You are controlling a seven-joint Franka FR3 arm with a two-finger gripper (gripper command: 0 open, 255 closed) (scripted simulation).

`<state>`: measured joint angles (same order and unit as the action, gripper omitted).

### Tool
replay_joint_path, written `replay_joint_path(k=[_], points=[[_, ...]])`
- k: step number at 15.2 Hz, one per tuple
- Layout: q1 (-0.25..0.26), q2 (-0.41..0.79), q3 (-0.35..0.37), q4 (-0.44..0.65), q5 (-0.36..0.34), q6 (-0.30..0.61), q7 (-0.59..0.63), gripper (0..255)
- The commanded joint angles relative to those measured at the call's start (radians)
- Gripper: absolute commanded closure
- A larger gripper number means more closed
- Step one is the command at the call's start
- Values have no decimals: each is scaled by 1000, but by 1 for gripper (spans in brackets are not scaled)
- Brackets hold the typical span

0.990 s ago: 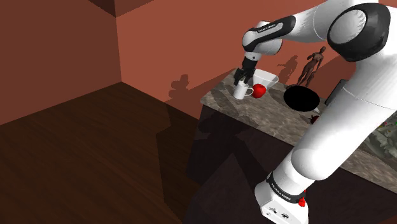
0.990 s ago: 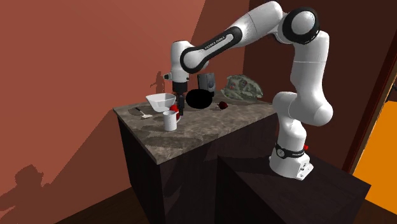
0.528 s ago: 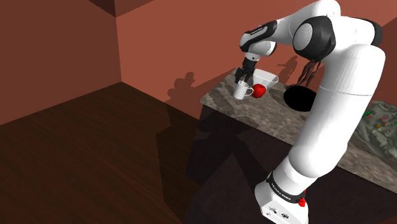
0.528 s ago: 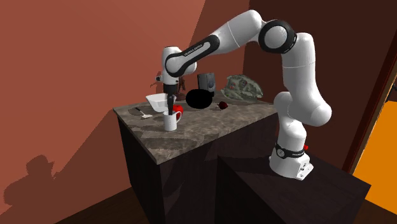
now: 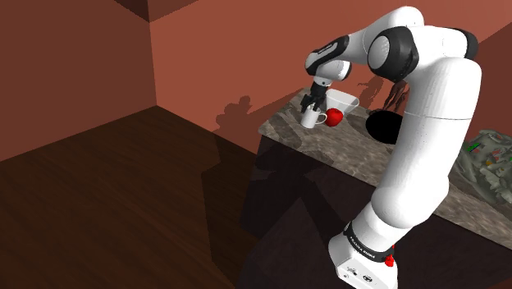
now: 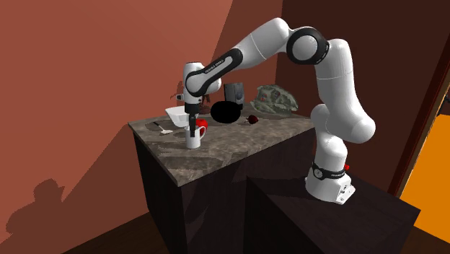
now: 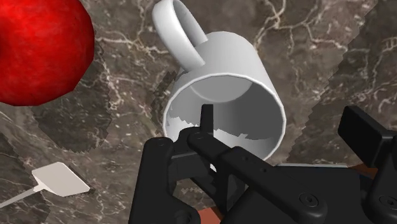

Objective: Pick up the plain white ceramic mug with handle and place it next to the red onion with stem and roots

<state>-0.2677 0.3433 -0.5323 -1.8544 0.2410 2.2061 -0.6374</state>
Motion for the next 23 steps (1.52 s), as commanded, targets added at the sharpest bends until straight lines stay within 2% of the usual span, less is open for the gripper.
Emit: replay_joint_path(k=[1,7,8,17,23], points=[[-2,5,2,-2,4,7,-3,0],[-2,5,2,-2,4,7,-3,0],[-2,5,2,-2,4,7,-3,255],[-2,5,2,-2,4,7,-3,255],[7,-31,-11,33,-24,-59,17,255]])
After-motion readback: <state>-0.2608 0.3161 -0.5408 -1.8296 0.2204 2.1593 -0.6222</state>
